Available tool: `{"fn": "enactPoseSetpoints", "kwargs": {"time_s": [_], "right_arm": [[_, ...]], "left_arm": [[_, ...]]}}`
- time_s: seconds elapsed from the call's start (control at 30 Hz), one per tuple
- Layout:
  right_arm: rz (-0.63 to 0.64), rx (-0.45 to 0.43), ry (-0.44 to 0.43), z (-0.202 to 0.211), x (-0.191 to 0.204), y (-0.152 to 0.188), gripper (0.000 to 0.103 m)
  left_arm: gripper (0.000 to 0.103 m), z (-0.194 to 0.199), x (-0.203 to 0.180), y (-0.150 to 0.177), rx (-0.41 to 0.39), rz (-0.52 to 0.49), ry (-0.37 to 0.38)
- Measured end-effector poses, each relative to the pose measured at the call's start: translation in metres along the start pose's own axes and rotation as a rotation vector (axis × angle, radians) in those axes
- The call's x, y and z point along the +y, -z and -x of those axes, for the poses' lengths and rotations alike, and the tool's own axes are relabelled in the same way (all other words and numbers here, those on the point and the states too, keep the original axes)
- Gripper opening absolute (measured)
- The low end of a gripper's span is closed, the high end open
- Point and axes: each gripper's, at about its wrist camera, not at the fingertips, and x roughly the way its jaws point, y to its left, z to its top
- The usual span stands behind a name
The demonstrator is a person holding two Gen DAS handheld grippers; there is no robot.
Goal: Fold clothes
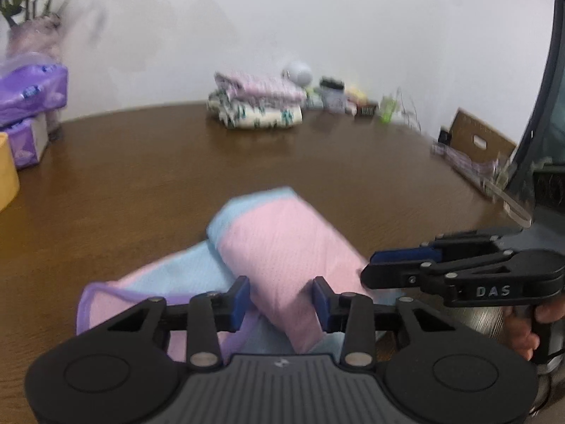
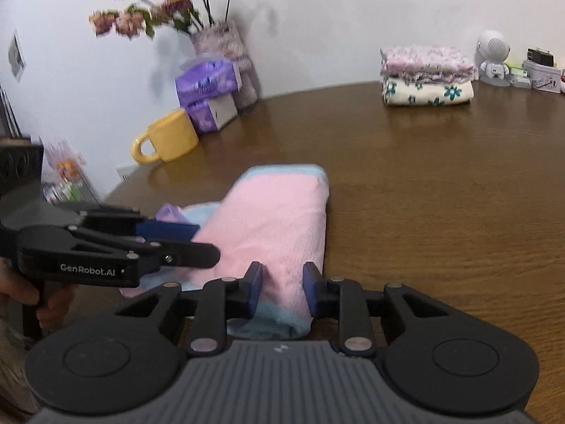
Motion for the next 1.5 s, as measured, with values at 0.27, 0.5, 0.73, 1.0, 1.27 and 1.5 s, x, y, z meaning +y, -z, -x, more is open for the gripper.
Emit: {"fn": "enactPoseSetpoints", "kwargs": {"time_s": [0.27,0.5,0.73,1.0,1.27,1.5], "right_arm": [[0.024,-0.011,-0.009,-0.026,-0.004,-0.029,0.022],[0.035,0.025,-0.022,-0.040,-0.005,-0.025,0.021],[0.037,-0.045,-0.025,0.006,-0.012,-0.012,0.040],[0.096,0.007,0.004,0.024,-0.009,0.019,0.044],[0.175,0.005,0.029,0.013,0.006,0.026,0.042],[0.125,-0.005,0.037,0.008,0.003,0.025,0.010]], "left_arm": [[0.021,-0.028,-0.005,-0.016,0.026,0.000,-0.101],[0.021,-0.023,0.002,-0.009,0.010,0.075,-0.115],[0.048,0.018,-0.021,0.008,-0.058,0.058,-0.091],[0.053,0.034,-0.054,0.039,-0.041,-0.018,-0.085],[0.033,0.019,-0.065,0.054,-0.018,-0.075,-0.228],[0.013,0.014,-0.063,0.059,-0.001,-0.062,-0.250]]}}
